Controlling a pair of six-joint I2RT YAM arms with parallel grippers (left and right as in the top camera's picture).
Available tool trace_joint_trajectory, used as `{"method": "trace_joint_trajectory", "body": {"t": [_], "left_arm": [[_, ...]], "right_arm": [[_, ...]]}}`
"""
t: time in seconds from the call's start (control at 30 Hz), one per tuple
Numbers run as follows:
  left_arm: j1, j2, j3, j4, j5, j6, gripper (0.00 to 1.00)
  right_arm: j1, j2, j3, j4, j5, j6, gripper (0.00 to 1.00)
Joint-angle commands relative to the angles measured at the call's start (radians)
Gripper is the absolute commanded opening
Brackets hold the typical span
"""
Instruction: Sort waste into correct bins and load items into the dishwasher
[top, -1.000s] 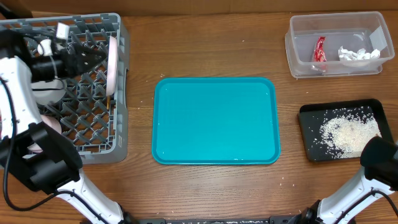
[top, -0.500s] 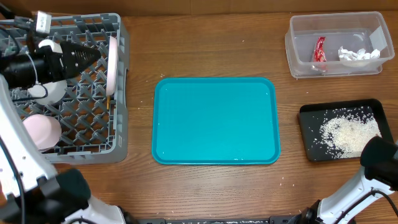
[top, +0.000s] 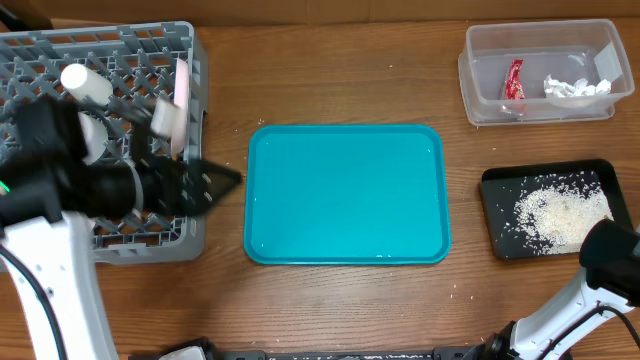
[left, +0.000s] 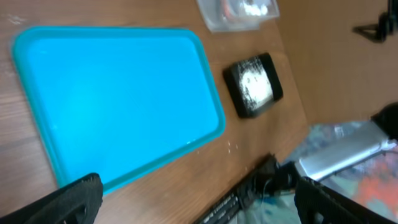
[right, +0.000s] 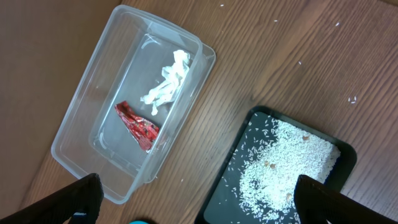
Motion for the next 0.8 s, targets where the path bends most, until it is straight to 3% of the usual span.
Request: {"method": "trace_joint_trajectory", "body": {"t": [0.0,0.07,0.23,0.6,0.77], "left_arm": [[-0.061,-0.126,-0.163,0.055,0.024,-0.099,1.0],[-0.087,-0.19,-0.257,0.073,0.018,-0.166,1.0],[-0.098,-0.254,-0.375,0.026,0.016,-0.2,1.0],[-0.072,-0.232,-0.38,0.031,-0.005,-0.232,1.0],[-0.084,-0.231,-0.391,0.08,-0.19,-0.23,1.0]], "right_arm": [[-0.002,-0.007,0.009,0.005,0.003,0.0,1.0],[-0.002,-0.007,0.009,0.005,0.003,0.0,1.0],[-0.002,-0.007,0.009,0.005,0.003,0.0,1.0],[-0.002,-0.007,0.009,0.004,0.003,0.0,1.0],[-0.002,-0.007,0.009,0.005,0.003,0.0,1.0]]}}
